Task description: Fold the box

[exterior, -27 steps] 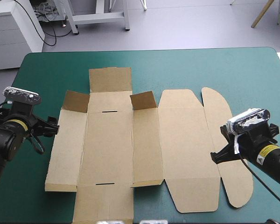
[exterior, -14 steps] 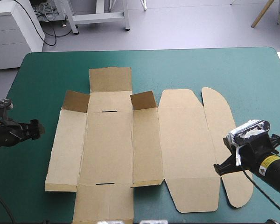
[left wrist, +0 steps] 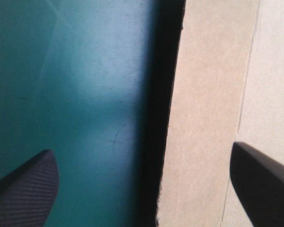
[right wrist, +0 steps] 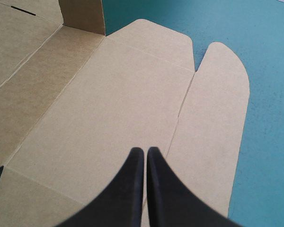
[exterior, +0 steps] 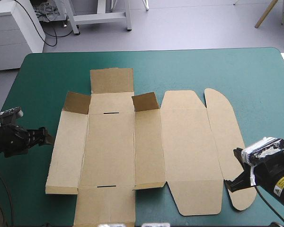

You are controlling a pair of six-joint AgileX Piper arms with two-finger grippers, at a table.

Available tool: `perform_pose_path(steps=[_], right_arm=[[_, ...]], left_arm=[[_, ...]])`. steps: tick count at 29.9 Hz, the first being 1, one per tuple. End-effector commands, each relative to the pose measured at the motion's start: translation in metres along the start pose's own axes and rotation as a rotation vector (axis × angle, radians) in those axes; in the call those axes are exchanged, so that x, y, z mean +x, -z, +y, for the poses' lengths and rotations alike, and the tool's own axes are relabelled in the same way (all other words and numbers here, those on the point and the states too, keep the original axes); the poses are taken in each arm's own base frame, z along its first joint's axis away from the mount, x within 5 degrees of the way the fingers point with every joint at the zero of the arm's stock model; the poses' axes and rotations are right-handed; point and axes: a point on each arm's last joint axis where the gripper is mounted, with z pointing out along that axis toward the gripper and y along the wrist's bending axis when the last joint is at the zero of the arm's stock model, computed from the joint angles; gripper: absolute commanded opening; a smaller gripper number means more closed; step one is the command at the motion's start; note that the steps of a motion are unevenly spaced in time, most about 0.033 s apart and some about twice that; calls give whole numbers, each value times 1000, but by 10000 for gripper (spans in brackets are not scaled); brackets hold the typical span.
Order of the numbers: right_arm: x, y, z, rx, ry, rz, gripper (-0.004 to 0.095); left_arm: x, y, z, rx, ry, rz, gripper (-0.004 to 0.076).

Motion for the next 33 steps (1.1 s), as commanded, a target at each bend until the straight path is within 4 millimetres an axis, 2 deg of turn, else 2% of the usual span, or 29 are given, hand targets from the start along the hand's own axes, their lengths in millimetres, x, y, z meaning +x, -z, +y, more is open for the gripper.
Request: perform_pose_path(steps=[1,9,13,15,17,20,23,29,33], right_arm=[[-11,4,-2,16,8,-80,0],[-11,4,-2,16,8,-80,0],[-11,4,-2,16,8,-80,0],[-11,4,-2,14,7,-80,0],[-11,4,-2,14,6,-80,0],[-11,4,-2,14,6,-73,0],[-10,4,-2,13,5,-67,0],[-10,4,-2,13,5,-65,0],[-10,4,-2,13,5,-65,0]], left_arm=[[-2,7,-9,57,13,-58,689],[20,-29,-14,96,-22,7,689],[24,-37,-28,111,-79,37,671],[23,-39,-34,112,-109,41,618],[24,-41,-39,109,-136,43,510],[23,-41,-40,110,-139,35,270],[22,-41,-40,108,-148,18,-13],[20,-40,-45,154,-165,4,-10],[14,-30,-51,179,-184,0,-10]])
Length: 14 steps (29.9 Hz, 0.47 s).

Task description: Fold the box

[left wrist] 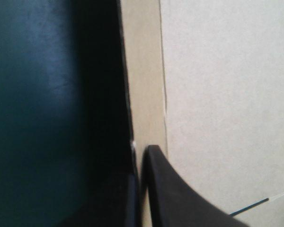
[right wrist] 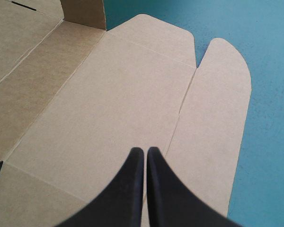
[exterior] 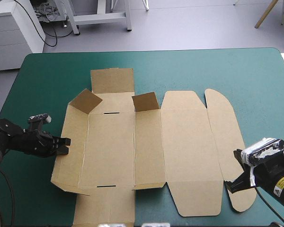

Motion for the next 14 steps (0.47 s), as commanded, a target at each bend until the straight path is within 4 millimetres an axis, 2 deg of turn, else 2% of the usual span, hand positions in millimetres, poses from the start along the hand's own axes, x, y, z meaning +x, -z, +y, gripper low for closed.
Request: perform_pose_path(steps=[1,10,14], right_arm=[[-11,5,-2,15,7,-81,0],[-12,5,-2,17,9,-83,0],[-12,5,-2,17,9,-83,0]], left_arm=[[-13,15,-12,20,-49,-72,-10],[-33,32,-60,61,-257,-75,-10],[-40,41,-74,81,-290,-110,-10]])
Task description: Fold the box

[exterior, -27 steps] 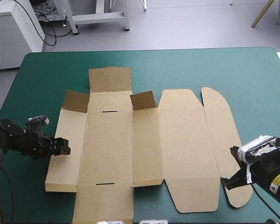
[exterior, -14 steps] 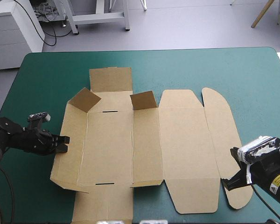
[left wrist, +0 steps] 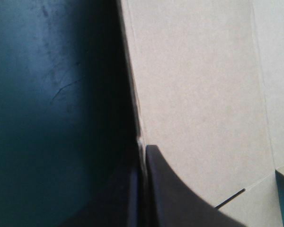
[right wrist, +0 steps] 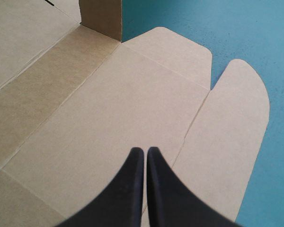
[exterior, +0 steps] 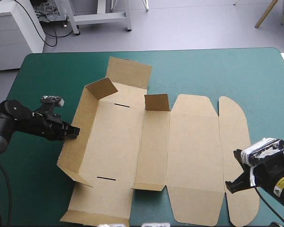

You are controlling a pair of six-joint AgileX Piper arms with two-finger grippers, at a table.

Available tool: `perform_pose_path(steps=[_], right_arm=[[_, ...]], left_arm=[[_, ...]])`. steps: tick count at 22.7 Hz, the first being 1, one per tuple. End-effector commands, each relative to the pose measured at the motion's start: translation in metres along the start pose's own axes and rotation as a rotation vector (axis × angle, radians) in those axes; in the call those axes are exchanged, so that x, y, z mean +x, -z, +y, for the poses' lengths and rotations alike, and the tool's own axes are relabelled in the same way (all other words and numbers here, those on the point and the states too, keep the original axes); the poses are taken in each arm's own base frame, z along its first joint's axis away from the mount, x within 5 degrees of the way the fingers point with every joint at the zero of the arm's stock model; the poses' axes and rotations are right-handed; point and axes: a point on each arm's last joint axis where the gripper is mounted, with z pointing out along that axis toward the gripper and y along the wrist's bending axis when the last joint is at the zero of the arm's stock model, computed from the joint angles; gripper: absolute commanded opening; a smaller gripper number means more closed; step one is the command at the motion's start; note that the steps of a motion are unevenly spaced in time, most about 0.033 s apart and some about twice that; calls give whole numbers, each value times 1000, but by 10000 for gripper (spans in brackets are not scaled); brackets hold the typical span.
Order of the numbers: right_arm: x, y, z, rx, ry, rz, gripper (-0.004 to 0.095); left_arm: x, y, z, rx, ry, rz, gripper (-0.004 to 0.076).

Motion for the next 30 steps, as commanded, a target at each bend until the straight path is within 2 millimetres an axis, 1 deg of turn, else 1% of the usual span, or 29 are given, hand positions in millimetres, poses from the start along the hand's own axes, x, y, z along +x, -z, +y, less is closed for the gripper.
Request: perform_pose_path(steps=[1,3,5,6,7,8,9,10,13,17,19,22,24,26,30], right_arm=[[-12,5,-2,17,9,-83,0],[-12,5,-2,17,9,-83,0],[-12,5,-2,17,9,-83,0],[-12,5,-2,16,8,-83,0],[-12,5,-2,16,8,-83,0],[-12,5,-2,12,4,-83,0],[-12,5,-1,8,2,-83,0],[-12,5,-1,5,3,-83,0],[-11,5,-1,3,6,-82,0],[-11,5,-1,2,9,-82,0],[-11,5,-1,2,9,-80,0],[-11,4,-1,2,12,-74,0],[-11,4,-1,2,12,-74,0],[-11,4,-1,2,18,-75,0],[-11,4,-1,2,19,-75,0]], left_arm=[[-15,19,-21,47,-26,-89,-8],[-19,25,-25,57,-32,-107,11],[-21,30,-29,77,-48,-100,112],[-21,32,-31,85,-54,-88,234],[-20,32,-31,87,-55,-83,307],[-18,32,-32,101,-44,-61,458],[-17,32,-33,110,-33,-50,507],[-16,33,-35,133,-28,-33,575],[-21,41,-39,130,-55,-59,578],[-34,63,-45,104,-99,-135,577],[-38,70,-48,96,-81,-157,577],[-39,73,-44,40,-80,-150,573],[-38,76,-37,-24,-59,-135,573],[-36,79,-24,-76,17,-135,573],[-32,96,6,-75,125,-212,573]])
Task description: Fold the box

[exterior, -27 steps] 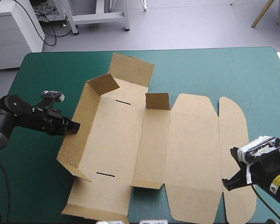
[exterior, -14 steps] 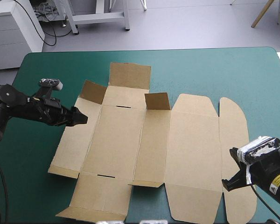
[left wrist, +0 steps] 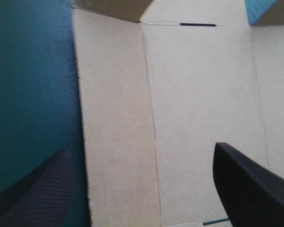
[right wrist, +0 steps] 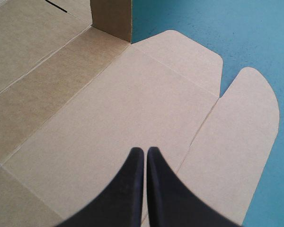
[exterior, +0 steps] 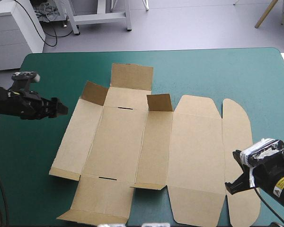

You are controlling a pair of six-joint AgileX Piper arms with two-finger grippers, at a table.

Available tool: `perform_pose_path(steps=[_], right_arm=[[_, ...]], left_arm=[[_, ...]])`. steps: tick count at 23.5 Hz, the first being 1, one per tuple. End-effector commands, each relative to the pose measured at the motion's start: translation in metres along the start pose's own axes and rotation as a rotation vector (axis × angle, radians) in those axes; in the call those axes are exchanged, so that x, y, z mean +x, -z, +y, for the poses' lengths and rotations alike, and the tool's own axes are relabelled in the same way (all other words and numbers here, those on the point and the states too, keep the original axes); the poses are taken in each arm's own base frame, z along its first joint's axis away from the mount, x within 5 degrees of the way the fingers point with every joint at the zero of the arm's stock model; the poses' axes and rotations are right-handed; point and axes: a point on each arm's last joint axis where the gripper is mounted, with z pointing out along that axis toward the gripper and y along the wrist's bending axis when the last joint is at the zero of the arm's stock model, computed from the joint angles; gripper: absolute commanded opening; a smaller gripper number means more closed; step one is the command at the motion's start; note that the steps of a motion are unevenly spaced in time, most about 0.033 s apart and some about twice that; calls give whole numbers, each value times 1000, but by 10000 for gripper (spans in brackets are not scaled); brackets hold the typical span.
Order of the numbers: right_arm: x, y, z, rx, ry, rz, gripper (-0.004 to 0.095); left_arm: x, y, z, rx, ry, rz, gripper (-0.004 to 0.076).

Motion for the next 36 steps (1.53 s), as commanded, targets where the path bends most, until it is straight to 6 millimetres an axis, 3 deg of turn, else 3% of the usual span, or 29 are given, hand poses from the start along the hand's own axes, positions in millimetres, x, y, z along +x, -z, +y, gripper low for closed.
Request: perform_pose_path(steps=[1,4,8,15,22,26,36], right_arm=[[-11,5,-2,13,11,-81,0],[-11,5,-2,13,12,-81,0],[-11,5,-2,16,15,-80,0],[-12,5,-3,25,23,-85,0],[-13,5,-4,33,30,-103,0],[-13,5,-4,33,30,-101,0],[-13,5,-4,33,30,-101,0]], left_arm=[[0,26,15,41,74,-72,573],[2,29,36,21,111,-90,573],[3,16,51,24,96,-53,573],[-2,-35,78,92,114,85,572],[5,-102,42,177,-80,324,572],[5,-118,32,195,-83,372,573],[19,-135,9,318,-3,410,572]])
